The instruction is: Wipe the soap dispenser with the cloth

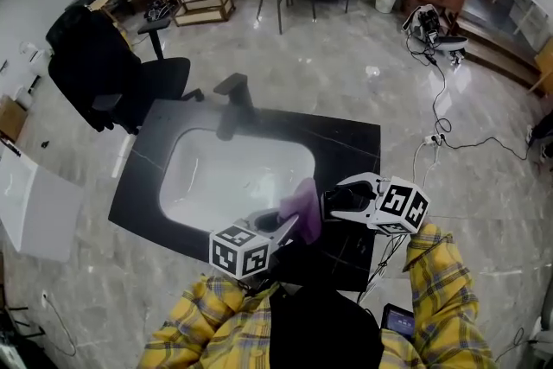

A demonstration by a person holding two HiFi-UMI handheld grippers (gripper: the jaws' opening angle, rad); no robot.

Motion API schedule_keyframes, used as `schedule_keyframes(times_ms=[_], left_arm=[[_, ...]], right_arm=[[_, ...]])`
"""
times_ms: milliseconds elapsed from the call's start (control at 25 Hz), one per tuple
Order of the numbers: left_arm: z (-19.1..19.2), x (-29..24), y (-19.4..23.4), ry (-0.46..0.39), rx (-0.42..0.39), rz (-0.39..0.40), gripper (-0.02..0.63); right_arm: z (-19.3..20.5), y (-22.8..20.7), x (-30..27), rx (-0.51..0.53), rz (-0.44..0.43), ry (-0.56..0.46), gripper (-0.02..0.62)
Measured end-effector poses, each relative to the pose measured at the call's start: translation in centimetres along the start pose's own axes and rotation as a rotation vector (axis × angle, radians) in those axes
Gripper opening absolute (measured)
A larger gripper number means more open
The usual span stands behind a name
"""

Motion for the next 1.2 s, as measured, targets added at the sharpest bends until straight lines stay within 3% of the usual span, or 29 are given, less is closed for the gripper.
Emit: schedule_keyframes(times_ms=[240,640,880,1040,1200], left_arm=[[-0.1,0.0,0.5,0.0,0.013,-0.013,0.064],[0.1,0.6,1.0,0.001,-0.003,-0.002,0.064],[0.0,0.9,0.7,-0.007,-0.012,0.013,0.064],[0.0,1.0,0.3,-0.015,-0.009,0.029,0.064],[-0.3,1.1,-0.1,-0.025,-0.012,0.047,0.064]], right_arm=[[0.5,0.6,0.2,-0.137,0.166,-0.065,0.207],[0.6,1.2,-0.8,-0.532,0.49,-0.162,0.206],[-0.1,2.0,-1.4,-0.711,0.647,-0.183,0.204],[-0.4,2.7,-1.8,-0.784,0.738,-0.206,0.204],[-0.7,2.8,-1.9,-0.788,0.749,-0.211,0.206]])
Point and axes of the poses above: the fingertips, and each gripper's own axes: x backward along the fingers, y to its left, z out of its underside, the point moved 7 cm from there along x, backward along the fingers, and after that the axes turned 13 degrees about y, right-handed, at the moved point
